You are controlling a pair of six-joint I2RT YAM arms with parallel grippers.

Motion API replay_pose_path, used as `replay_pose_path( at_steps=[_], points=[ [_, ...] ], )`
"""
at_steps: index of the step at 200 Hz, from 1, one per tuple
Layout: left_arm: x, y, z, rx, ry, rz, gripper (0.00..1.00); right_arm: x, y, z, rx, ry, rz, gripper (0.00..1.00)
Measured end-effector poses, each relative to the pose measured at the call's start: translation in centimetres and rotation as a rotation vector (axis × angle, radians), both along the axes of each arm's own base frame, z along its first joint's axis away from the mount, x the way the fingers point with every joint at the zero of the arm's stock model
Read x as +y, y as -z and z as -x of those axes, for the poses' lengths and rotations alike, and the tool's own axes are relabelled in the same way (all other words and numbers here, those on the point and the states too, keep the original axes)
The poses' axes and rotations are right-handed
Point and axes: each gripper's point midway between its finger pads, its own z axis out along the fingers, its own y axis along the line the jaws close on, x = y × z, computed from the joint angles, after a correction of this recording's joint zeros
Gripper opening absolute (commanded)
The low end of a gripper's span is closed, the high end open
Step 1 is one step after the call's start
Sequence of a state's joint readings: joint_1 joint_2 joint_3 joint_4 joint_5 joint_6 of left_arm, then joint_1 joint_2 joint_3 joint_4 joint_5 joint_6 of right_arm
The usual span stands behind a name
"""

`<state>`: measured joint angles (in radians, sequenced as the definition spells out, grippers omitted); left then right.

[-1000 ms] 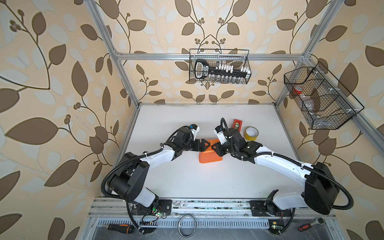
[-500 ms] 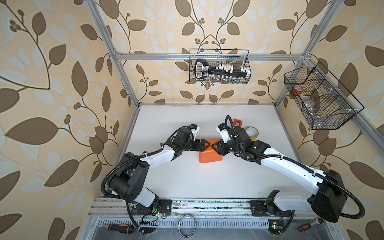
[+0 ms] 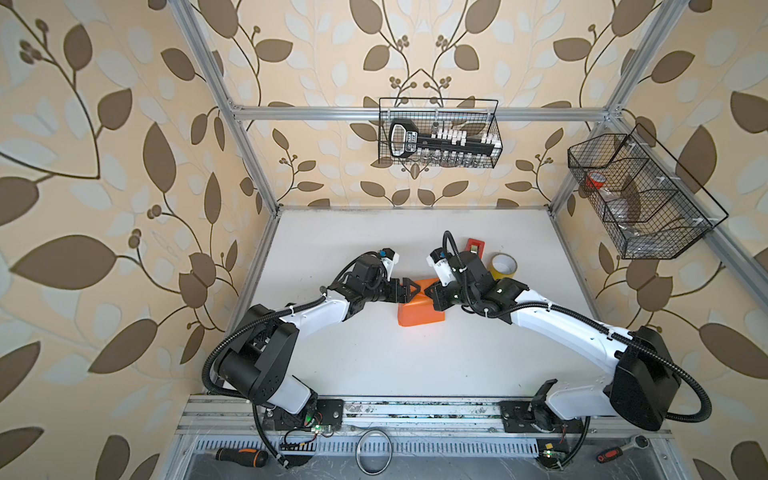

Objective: Wrap the gift box in paper

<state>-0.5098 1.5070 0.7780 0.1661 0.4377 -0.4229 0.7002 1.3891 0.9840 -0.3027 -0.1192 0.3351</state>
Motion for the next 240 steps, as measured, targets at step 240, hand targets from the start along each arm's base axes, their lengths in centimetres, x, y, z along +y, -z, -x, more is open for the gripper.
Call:
replay_pose_path(
  at_steps=[240],
  points=[
    [0.0,0.0,0.0,-0.001,0.002,0.000,0.90,-0.8,1.4,-2.5,0.059,0.072,-0.108,0.04]
  ],
)
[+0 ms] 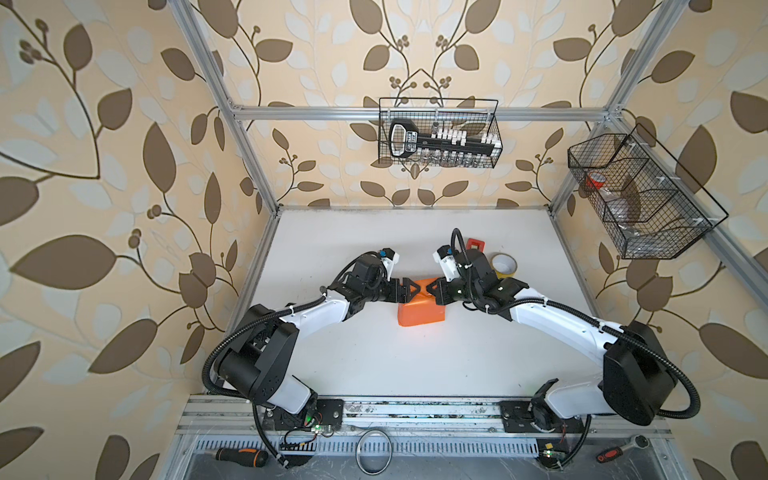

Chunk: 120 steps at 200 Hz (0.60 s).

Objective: Wrap the gift box in paper

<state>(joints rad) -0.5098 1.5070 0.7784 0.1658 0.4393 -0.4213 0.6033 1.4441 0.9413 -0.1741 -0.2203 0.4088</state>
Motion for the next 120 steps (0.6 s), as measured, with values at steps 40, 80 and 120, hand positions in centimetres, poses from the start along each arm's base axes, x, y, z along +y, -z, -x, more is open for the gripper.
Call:
replay_pose_path(
  at_steps=[40,80,120],
  points=[
    [0.0,0.0,-0.1,-0.001,-0.003,-0.001,0.90,0.4,0.3,-1.4,0.001,0.011,-0.003,0.04],
    [0.0,0.0,0.0,-0.001,-0.001,0.000,0.90,-0.2,0.0,-3.0,-0.005,0.051,0.013,0.08],
    [0.0,-0.1,-0.1,0.007,-0.002,-0.004,0.94,-1.1,-2.5,-3.3,-0.058,0.062,0.002,0.23]
  ],
)
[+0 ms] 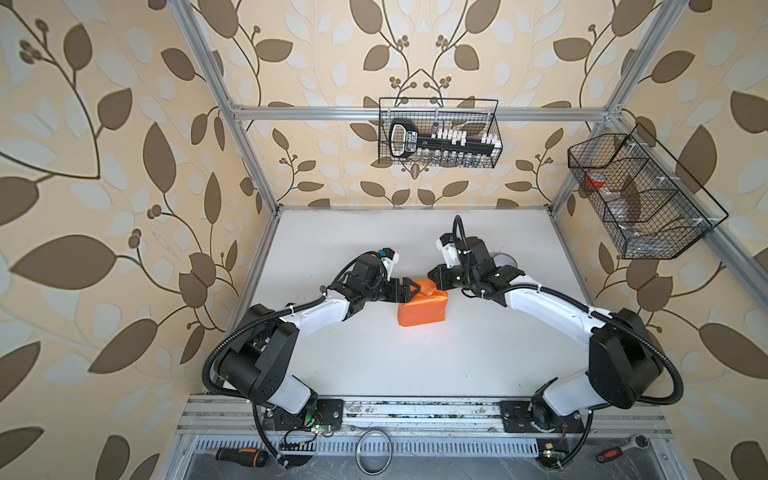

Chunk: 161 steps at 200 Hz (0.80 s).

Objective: Wrap the gift box in paper
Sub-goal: 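Release the box and lift both grippers away from the wrapped box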

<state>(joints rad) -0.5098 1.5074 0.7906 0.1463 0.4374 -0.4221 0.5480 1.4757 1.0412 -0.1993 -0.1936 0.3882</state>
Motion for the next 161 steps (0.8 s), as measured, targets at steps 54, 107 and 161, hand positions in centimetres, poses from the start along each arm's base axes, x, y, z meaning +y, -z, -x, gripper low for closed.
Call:
replay_pose_path(
  at_steps=[54,107,161],
  points=[
    [0.3,-1.4,-0.9,0.028,-0.038,-0.041,0.99,-4.0,-4.3,4.5,-0.200,0.021,-0.012,0.61],
    [0.8,-8.9,-1.0,-0.109,-0.078,0.039,0.95,-5.1,0.8,8.8,-0.208,-0.007,0.111,0.84],
    [2.2,-4.0,7.0,-0.101,0.002,-0.074,0.91,-4.3,4.6,8.1,-0.161,-0.033,0.161,0.80]
  ],
)
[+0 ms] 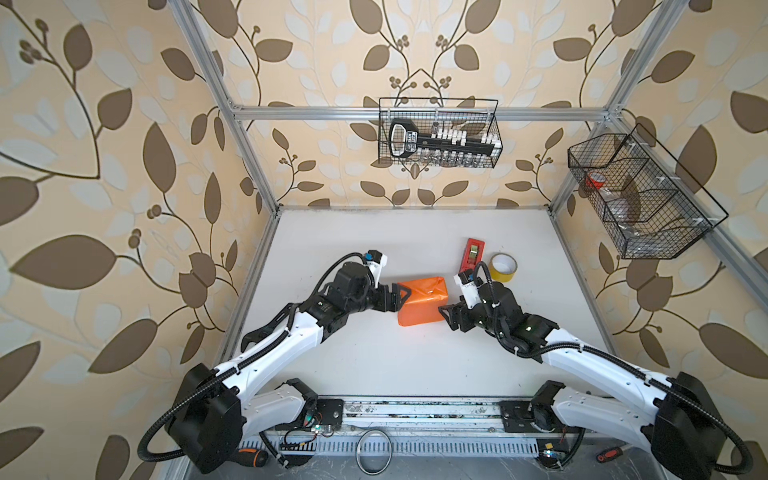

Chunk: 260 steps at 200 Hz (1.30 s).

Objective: Wrap the gift box in paper

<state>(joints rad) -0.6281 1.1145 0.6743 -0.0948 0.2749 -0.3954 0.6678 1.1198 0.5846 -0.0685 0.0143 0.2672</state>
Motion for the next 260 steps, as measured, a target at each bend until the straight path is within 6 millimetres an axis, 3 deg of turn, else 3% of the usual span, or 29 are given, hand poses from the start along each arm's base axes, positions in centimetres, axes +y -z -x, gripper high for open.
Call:
replay_pose_path(
  at_steps=[22,42,66,147,177,198,228,243,260],
  points=[
    [-0.7,2.5,1.5,0.020,0.050,-0.077,0.91,0.3,1.6,-0.3,0.035,-0.004,0.025,0.78],
    [-0.4,4.3,0.5,0.027,0.025,-0.145,0.92,0.6,2.2,-0.8,0.051,-0.004,0.034,0.77],
    [-0.1,5.7,-1.3,0.034,-0.023,-0.208,0.92,0.7,1.2,-2.0,0.038,0.013,0.016,0.76],
    [1.2,2.7,-11.2,-0.005,-0.208,-0.162,0.93,0.9,-2.6,-9.2,-0.005,0.119,-0.055,0.74],
    [1.8,2.1,-12.2,-0.006,-0.227,-0.143,0.97,0.2,-4.3,-10.4,-0.036,0.156,-0.064,0.80],
    [3.3,0.0,-11.2,-0.086,-0.265,-0.123,0.99,-2.2,-6.6,-9.8,-0.115,0.217,-0.028,0.85],
    [8.6,-3.3,-10.1,-0.266,-0.429,-0.130,0.99,-9.1,-10.1,-8.7,-0.290,0.425,0.059,0.97],
    [12.1,-4.3,-10.5,-0.347,-0.547,-0.177,0.99,-12.9,-10.4,-8.2,-0.349,0.545,0.121,1.00],
    [15.7,-4.2,-11.1,-0.402,-0.657,-0.275,0.99,-17.7,-9.1,-7.5,-0.377,0.692,0.203,1.00]
  ],
)
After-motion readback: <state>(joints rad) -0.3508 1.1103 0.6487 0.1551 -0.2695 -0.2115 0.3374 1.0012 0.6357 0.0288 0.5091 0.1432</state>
